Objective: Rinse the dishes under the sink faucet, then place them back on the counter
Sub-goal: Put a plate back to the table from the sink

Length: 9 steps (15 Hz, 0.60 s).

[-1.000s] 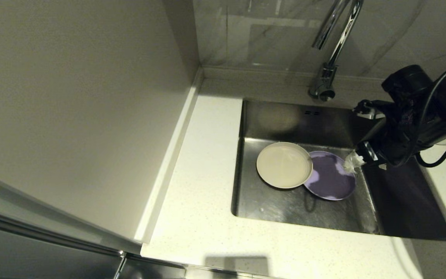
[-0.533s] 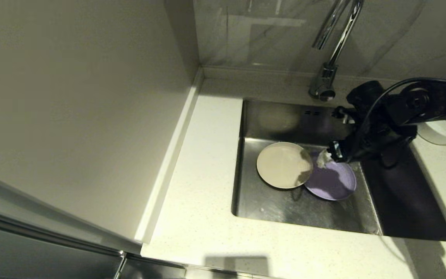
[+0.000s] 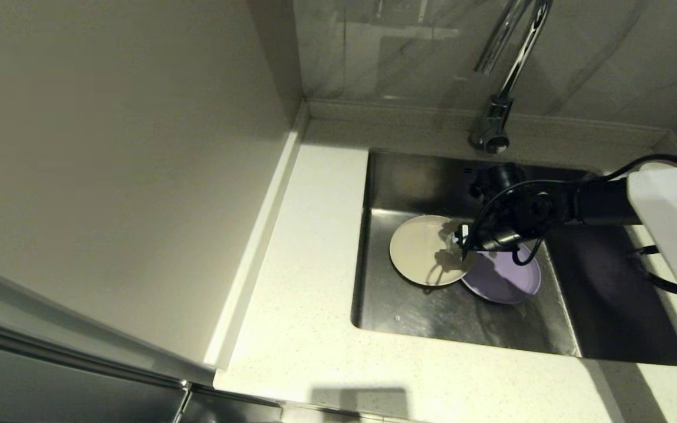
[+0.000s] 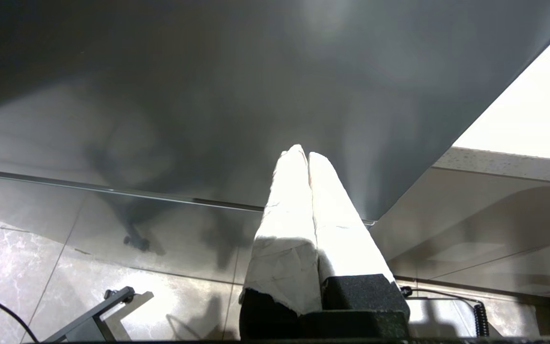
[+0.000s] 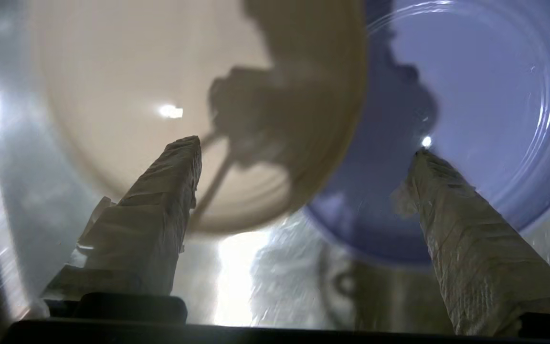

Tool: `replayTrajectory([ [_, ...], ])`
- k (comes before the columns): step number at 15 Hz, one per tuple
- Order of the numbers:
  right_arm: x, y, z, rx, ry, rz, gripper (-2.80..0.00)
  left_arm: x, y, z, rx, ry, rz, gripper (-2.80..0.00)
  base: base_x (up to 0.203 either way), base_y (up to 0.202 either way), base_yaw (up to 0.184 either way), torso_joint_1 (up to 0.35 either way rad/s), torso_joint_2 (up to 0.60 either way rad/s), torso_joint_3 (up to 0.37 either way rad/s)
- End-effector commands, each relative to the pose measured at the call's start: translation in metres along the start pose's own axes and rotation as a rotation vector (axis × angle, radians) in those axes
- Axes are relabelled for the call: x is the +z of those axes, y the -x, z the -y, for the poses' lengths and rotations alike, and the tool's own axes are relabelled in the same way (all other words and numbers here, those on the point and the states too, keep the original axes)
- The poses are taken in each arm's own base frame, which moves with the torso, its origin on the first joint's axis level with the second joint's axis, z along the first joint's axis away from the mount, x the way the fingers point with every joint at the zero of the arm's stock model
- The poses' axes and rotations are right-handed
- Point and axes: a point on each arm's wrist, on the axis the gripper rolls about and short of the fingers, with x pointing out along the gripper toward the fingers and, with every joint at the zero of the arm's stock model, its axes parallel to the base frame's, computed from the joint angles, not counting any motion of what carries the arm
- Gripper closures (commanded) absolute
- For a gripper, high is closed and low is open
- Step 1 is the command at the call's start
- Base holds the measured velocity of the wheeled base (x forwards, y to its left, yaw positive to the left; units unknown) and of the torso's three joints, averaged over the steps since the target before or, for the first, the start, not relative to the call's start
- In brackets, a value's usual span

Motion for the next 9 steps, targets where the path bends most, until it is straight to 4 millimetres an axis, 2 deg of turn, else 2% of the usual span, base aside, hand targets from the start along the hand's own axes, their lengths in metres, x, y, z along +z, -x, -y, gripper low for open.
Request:
replayTrajectory([
  [1,-0.017,-0.031,-0.001,-0.023,0.010,-0.058,-2.80,0.000,0.000,0.000,-0.001,0.000,0.003,0.00,0.000,0.000,0.000,0.000,0.00,0.000],
  [9,-0.021,-0.057,0.001,-0.053,0.005,-0.060,-2.80,0.000,0.000,0.000,0.001,0.000,0.003,0.00,0.000,0.000,0.000,0.000,0.00,0.000],
])
